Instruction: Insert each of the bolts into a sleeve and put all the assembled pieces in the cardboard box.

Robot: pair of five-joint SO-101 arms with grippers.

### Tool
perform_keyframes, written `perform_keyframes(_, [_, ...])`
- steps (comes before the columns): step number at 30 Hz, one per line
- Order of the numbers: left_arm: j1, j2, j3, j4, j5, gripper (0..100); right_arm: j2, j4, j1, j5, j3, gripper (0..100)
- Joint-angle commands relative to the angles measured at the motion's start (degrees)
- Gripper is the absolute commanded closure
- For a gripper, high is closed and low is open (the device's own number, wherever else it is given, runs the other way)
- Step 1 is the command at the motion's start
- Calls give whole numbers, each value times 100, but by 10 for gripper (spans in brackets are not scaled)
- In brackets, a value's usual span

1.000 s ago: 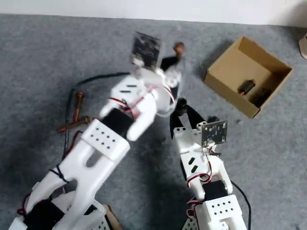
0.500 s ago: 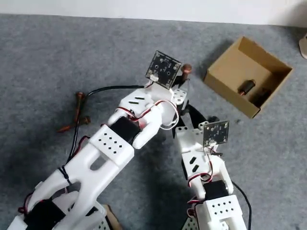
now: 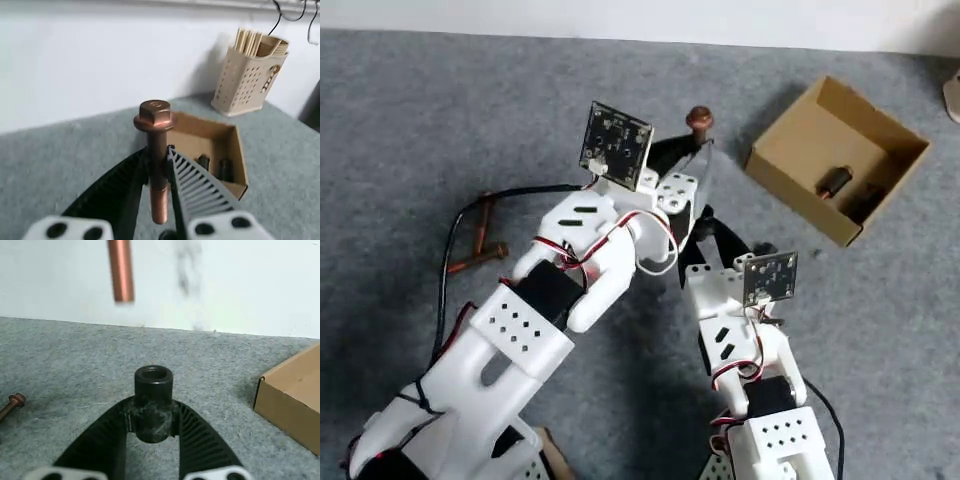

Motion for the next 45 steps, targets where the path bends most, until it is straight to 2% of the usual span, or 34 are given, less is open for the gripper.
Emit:
perform_keyframes(1, [101,-251,-13,-132,141,994,-84,48,57,62,822,994])
perform_keyframes(7, [101,-251,198,-141,158,994,-92,48,57,62,822,994])
perform_keyframes(11, [75,-251,268,-141,747,994,-110,40,57,62,822,994])
perform_keyframes(20, [101,-207,277,-246,782,994,-119,13,48,62,822,994])
perform_keyframes(25, [268,-207,593,-615,738,994,-119,13,48,62,822,994])
perform_keyframes(30, [444,-207,1059,-1371,176,994,-119,13,48,62,822,994])
perform_keyframes(38, [462,-198,1156,-1389,105,994,-119,13,48,62,822,994])
perform_keyframes(45, [180,-198,1253,-1407,-114,994,-119,31,48,62,822,994])
